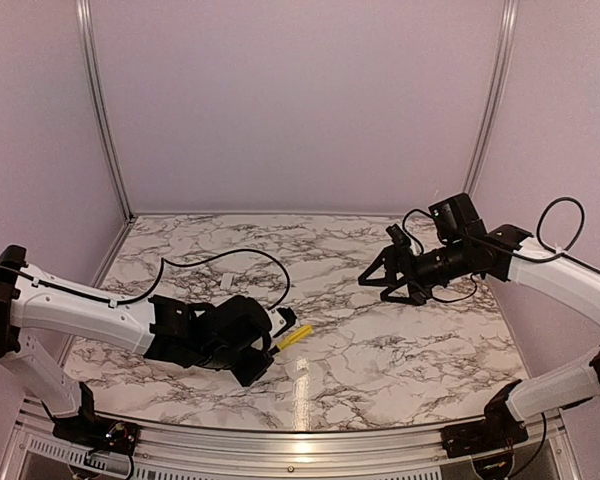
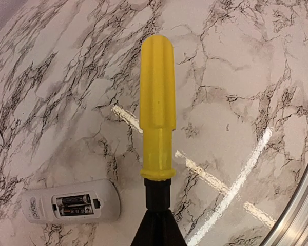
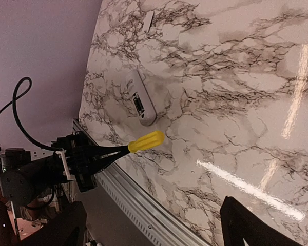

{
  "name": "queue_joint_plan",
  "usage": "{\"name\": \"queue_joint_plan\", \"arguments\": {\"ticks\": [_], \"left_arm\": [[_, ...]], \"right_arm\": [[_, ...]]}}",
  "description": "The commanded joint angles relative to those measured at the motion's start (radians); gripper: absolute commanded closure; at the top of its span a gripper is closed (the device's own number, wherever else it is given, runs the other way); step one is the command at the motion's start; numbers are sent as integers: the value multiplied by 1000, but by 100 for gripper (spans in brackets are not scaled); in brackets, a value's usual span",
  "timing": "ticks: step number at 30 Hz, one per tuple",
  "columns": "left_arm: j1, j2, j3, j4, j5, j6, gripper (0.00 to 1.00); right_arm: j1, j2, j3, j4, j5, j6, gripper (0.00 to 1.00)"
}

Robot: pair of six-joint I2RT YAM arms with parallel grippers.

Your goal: Unload the batteries from the remote control

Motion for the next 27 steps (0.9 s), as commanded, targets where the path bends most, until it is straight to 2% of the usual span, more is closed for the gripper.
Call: {"name": "queue_joint_plan", "arguments": {"ticks": [1, 7, 12, 27], "left_arm": [[-5, -49, 67, 1, -31, 121, 100], [-4, -47, 158, -23, -29, 252, 100], [-5, -35, 218, -15, -20, 307, 100], [-23, 1, 301, -5, -3, 410, 100]], "right_arm": [[-1, 11, 26, 65, -168, 115, 11], [-1, 50, 8, 153, -348, 199, 13], [1, 62, -71, 275, -459, 295, 14], [44, 158, -45, 356, -549, 399, 26]]}}
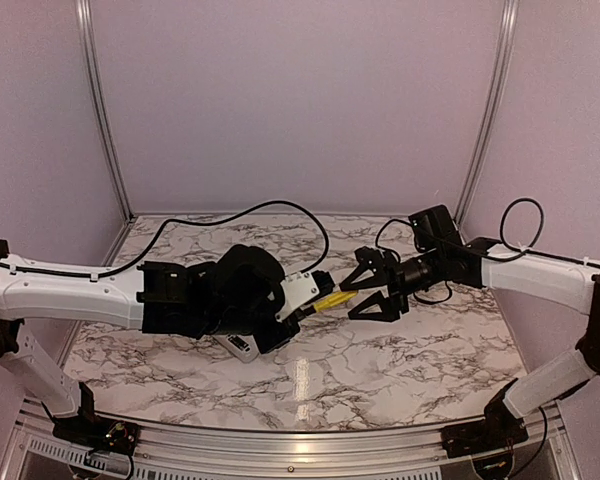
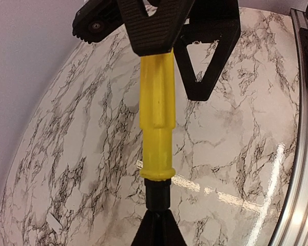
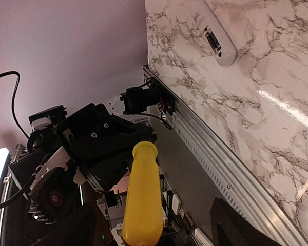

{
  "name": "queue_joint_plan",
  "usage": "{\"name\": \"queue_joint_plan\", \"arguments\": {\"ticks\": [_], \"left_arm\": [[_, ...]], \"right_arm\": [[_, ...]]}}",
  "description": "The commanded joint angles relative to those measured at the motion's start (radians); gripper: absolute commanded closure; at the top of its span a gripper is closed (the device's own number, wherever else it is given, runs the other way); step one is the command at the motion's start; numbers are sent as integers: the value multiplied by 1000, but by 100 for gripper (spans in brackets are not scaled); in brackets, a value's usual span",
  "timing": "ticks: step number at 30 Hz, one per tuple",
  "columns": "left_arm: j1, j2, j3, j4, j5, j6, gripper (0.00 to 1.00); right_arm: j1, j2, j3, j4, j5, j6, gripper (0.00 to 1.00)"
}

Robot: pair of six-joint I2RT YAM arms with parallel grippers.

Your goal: Unload the batteries from the remote control

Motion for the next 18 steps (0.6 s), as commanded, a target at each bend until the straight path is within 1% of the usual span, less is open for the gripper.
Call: {"name": "queue_joint_plan", "arguments": {"ticks": [1, 7, 12, 18], "left_arm": [[-14, 19, 33, 5, 6, 48, 100], [-19, 25, 40, 3, 5, 64, 100], [-20, 28, 46, 4, 5, 69, 100], [-20, 22, 47, 11, 13, 72, 100]], "right_arm": [[34, 23, 28, 78, -33, 61, 26], [75, 51, 27, 175, -16, 146, 34], [104, 80, 51, 189, 3, 160, 43], [112, 92, 58, 206, 4, 170, 48]]}}
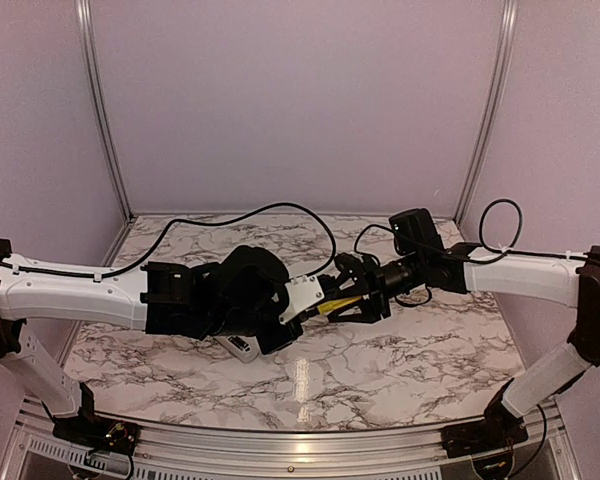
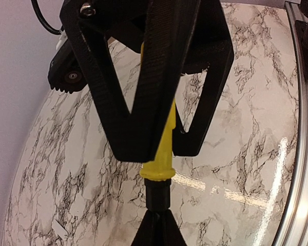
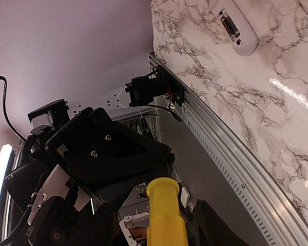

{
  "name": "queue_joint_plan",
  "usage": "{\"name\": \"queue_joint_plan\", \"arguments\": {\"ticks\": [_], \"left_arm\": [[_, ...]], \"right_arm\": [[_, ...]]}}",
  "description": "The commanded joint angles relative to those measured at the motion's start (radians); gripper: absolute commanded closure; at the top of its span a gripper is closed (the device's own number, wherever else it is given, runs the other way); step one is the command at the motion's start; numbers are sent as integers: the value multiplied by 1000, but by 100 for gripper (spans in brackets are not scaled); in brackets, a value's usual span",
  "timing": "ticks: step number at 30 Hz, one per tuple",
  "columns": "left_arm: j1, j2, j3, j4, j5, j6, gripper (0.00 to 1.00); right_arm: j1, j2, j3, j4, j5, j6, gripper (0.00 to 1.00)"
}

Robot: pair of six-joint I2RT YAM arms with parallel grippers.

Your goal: Unload the batteries from the remote control

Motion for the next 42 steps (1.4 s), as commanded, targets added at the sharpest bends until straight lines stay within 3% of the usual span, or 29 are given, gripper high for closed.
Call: {"name": "queue_joint_plan", "arguments": {"ticks": [1, 11, 19, 30, 31, 34, 38, 39, 42], "left_arm": [[-8, 3, 31, 11, 13, 14, 100], [-14, -5, 29, 11, 19, 27, 100], [-18, 0, 28, 19, 16, 33, 100], [-22, 4, 31, 28, 17, 40, 100], [-22, 4, 39, 22, 32, 29, 96], [-22, 1, 74, -35, 97, 4, 61], [-22, -82, 15, -9, 46, -27, 21], [-22, -105, -6, -6, 14, -39, 6], [-19, -160, -34, -60, -46, -64, 1]], "right_arm": [[8, 8, 46, 36, 13, 17, 49], [8, 24, 65, 28, 14, 2, 68], [8, 24, 63, 18, 10, -8, 76], [8, 26, 67, 3, -5, -35, 100], [8, 25, 68, -4, -6, -44, 100], [8, 19, 89, -38, -11, -88, 100], [7, 8, 134, -117, -1, -190, 100], [6, 8, 144, -148, 6, -219, 100], [5, 7, 167, -223, 33, -283, 100]]}}
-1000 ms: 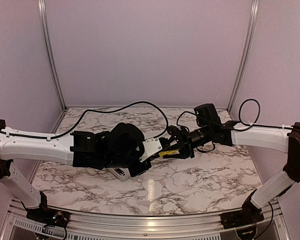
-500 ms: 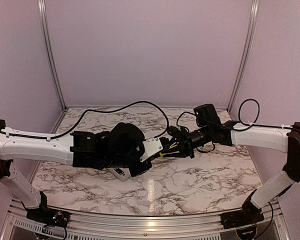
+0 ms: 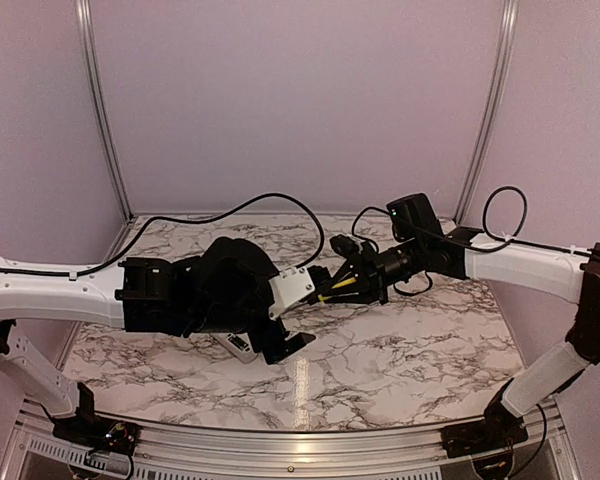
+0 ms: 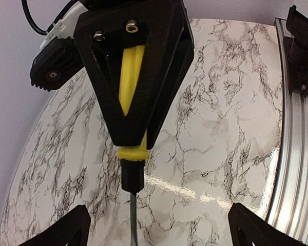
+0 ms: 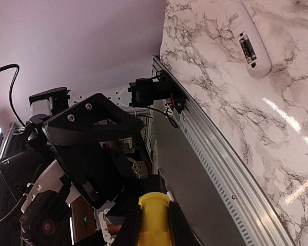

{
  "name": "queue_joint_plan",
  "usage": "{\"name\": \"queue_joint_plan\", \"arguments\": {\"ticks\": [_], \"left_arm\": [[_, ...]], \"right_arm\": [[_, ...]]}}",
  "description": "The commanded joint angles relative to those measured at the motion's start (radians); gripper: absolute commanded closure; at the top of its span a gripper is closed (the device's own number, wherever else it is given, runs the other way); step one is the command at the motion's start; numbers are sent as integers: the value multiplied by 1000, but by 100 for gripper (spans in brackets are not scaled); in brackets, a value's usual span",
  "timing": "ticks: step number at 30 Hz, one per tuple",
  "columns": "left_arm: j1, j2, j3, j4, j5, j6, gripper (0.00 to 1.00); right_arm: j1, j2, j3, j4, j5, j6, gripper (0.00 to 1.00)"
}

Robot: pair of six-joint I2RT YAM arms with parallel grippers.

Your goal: Unload the batteries from the remote control

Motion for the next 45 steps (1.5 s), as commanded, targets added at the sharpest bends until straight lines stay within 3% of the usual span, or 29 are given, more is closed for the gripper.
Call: {"name": "queue_joint_plan", "arguments": {"ticks": [1, 12, 18, 23, 34, 45], "left_arm": [[-2, -117, -45, -64, -77, -33, 1], [22, -428, -274, -91, -82, 112, 1], [57, -435, -303, -190, -52, 152, 1], [128, -444, -320, -249, 105, 226, 1], [260, -243, -307, -356, 164, 589, 4], [333, 2, -236, -323, 174, 760, 5]], "right_arm": [[4, -11, 62, -140, 33, -144, 100], [-3, -52, 114, -246, 88, -275, 100], [-8, -48, 154, -343, 127, -361, 100], [-11, -49, 180, -403, 169, -396, 100], [-18, -90, 156, -447, 238, -407, 100], [-33, -185, 97, -470, 295, -371, 100]]}}
